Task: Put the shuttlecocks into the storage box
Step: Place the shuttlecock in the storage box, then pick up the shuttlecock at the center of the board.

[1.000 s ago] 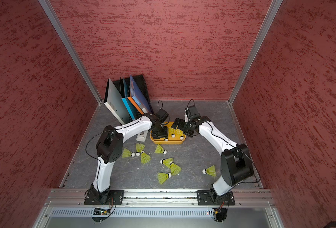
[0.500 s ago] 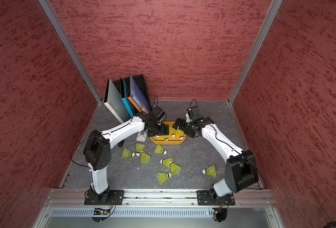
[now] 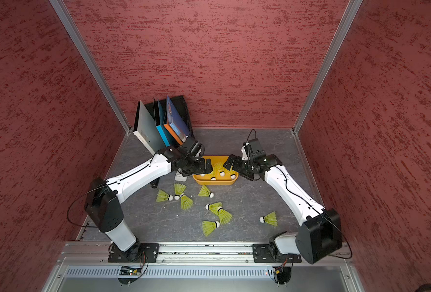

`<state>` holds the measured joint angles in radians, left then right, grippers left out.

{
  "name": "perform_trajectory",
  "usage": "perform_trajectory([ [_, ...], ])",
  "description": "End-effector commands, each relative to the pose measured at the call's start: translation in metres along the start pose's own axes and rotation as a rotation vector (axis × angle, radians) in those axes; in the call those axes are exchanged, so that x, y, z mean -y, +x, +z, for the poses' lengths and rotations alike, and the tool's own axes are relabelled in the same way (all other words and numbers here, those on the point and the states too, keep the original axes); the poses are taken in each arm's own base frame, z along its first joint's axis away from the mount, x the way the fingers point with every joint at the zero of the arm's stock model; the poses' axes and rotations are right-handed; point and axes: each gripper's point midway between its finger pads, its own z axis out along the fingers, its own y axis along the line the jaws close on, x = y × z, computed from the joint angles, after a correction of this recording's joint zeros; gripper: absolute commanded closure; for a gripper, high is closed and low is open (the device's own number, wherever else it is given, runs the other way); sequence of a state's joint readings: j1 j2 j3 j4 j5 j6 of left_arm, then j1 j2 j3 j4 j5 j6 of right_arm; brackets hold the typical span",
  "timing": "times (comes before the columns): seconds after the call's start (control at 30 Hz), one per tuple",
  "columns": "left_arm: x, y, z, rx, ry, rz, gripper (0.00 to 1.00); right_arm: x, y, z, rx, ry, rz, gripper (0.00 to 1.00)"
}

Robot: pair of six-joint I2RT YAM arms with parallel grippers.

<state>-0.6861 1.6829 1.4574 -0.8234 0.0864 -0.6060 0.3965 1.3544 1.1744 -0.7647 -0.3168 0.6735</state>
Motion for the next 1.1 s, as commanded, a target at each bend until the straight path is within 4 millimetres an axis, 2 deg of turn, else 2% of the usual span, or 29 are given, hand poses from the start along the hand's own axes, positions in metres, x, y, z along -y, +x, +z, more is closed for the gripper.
perform_trajectory([
  [0.0, 0.002, 0.002, -0.013, 0.042, 0.020, -0.001, 0.00, 0.008, 0.019, -0.004, -0.027, 0.053, -0.020, 0.02],
  [0.27, 0.000, 0.044, -0.030, 0.035, 0.065, -0.010, 0.00, 0.009, 0.055, -0.012, -0.070, 0.096, -0.115, 0.01],
  [0.47, 0.010, 0.084, -0.036, 0.041, 0.102, -0.028, 0.00, 0.009, 0.095, -0.018, -0.103, 0.118, -0.298, 0.02],
  [0.57, 0.008, 0.105, -0.036, 0.040, 0.108, -0.056, 0.00, 0.015, 0.113, -0.018, -0.105, 0.112, -0.349, 0.05],
  [0.63, 0.002, 0.120, -0.036, 0.032, 0.107, -0.081, 0.00, 0.014, 0.122, -0.020, -0.091, 0.099, -0.399, 0.09],
  [0.8, -0.019, 0.152, -0.045, 0.012, 0.101, -0.100, 0.00, 0.012, 0.146, -0.017, -0.071, 0.132, -0.562, 0.12],
  [0.9, -0.035, 0.163, -0.053, 0.009, 0.104, -0.098, 0.00, 0.017, 0.160, -0.011, -0.068, 0.191, -0.616, 0.12],
  [1.07, -0.047, 0.175, -0.067, 0.031, 0.175, -0.091, 0.00, 0.035, 0.189, 0.007, -0.082, 0.280, -0.677, 0.13],
])
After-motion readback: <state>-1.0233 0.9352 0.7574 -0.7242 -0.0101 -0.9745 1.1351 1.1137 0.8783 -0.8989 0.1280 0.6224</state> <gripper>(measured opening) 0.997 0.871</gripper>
